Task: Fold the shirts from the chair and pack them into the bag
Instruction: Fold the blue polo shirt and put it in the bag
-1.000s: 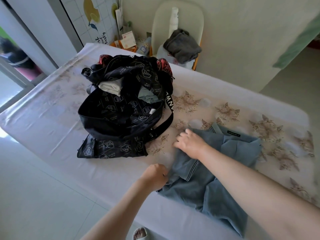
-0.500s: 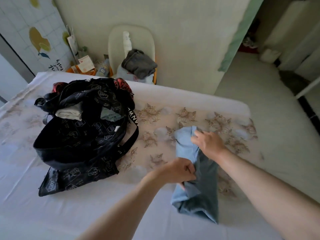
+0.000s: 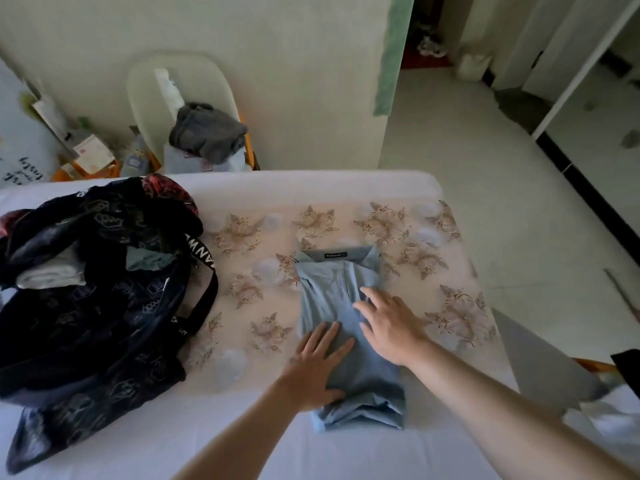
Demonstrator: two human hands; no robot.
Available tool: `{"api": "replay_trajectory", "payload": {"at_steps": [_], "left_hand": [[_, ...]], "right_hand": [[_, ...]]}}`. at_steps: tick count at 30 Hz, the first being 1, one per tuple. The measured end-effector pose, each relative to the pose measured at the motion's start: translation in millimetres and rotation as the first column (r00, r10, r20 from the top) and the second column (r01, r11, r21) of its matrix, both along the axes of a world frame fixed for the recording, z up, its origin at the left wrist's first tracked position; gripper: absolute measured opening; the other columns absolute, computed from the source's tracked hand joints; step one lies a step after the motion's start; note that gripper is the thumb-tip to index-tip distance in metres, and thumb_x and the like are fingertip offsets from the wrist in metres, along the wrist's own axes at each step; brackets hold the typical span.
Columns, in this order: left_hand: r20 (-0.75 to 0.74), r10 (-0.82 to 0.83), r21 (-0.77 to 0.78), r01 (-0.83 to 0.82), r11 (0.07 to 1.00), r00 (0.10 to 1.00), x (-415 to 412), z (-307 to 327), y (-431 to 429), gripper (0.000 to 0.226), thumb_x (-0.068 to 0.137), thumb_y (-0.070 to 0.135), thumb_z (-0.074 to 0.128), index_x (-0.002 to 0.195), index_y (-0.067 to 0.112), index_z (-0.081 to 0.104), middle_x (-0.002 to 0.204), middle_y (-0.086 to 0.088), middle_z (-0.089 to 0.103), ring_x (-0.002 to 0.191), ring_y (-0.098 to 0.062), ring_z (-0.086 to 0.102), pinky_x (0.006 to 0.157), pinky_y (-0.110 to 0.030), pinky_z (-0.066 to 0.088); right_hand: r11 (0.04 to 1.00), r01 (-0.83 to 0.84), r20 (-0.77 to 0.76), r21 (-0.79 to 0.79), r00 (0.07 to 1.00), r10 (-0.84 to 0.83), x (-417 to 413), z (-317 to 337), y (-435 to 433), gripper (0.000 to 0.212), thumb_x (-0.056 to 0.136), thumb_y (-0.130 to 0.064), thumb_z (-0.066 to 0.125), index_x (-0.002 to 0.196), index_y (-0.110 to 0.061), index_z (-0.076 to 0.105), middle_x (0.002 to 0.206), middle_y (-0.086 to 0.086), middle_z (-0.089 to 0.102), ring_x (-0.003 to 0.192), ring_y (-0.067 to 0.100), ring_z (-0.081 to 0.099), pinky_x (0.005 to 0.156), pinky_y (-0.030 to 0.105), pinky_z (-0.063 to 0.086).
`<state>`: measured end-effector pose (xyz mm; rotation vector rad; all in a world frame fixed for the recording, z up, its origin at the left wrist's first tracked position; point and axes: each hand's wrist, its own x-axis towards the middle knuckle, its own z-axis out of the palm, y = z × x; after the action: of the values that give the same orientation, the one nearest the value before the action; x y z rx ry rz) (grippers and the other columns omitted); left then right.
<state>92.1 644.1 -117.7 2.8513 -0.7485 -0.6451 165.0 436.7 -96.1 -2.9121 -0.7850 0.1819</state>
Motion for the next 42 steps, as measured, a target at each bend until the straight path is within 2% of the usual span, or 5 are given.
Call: {"api": "replay_trajectory", "payload": {"at_steps": [7,16,30,38,42], "left_hand": [[0.182,0.246,-0.187,-0.212,0.959,0.952,32.6,13.7,13.6,0.045,0.092,0.048,0.043,0.133,0.031,0.052,0.138,0.007,0.047,0.132,-0.018,0.042,0.109,-0.035,0.030],[0.021,0.474,-0.048,-0.472,0.880,0.880,119.1,-7.4,17.4,0.076,0.099,0.061,0.029,0.158,0.026,-0.004,0.165,0.001,-0.011,0.151,-0.020,-0.013,0.122,-0.043,-0.004],[0.282,0.089,-0.324,0.008,0.946,0.955,-13.6,3.7,-3.8,0.061,0.075,0.074,0.054,0.112,0.026,0.053,0.118,0.003,0.048,0.106,-0.018,0.046,0.096,-0.037,0.040],[0.474,-0.049,-0.421,0.275,0.864,0.879,-61.0,9.1,19.3,0.016,0.092,0.027,0.061,0.078,0.020,0.057,0.079,0.002,0.053,0.073,-0.020,0.050,0.067,-0.033,0.041],[0.461,-0.207,-0.303,0.373,0.877,0.863,-81.8,0.3,34.5,0.017,0.088,0.030,0.063,0.073,0.023,0.061,0.069,0.006,0.055,0.068,-0.015,0.051,0.064,-0.031,0.048]], "right_hand": [[0.690,0.699,-0.367,0.186,0.701,-0.612,18.6,6.5,36.0,0.060,0.091,-0.043,0.063,0.140,-0.020,0.037,0.132,0.009,0.047,0.113,0.031,0.056,0.086,0.041,0.051],[0.095,0.968,-0.928,0.233,0.251,-0.275,52.7,-12.8,35.4,0.035,0.093,-0.007,0.057,0.126,-0.017,0.063,0.101,0.007,0.072,0.085,0.026,0.069,0.069,0.032,0.057],[0.679,0.714,-0.322,0.169,0.691,-0.647,-47.6,-1.1,13.2,0.045,0.085,-0.065,0.050,0.073,-0.021,0.055,0.075,-0.007,0.064,0.072,0.018,0.062,0.067,0.034,0.053],[0.430,0.851,-0.592,0.300,0.520,-0.616,-75.5,9.0,27.3,0.019,0.101,-0.029,0.050,0.112,-0.015,0.055,0.113,0.008,0.066,0.094,0.023,0.060,0.083,0.033,0.047],[0.697,0.709,-0.359,0.104,0.681,-0.639,-106.6,-0.4,22.8,0.059,0.093,-0.016,0.061,0.145,-0.013,0.034,0.141,0.012,0.047,0.123,0.030,0.053,0.094,0.034,0.045]]}}
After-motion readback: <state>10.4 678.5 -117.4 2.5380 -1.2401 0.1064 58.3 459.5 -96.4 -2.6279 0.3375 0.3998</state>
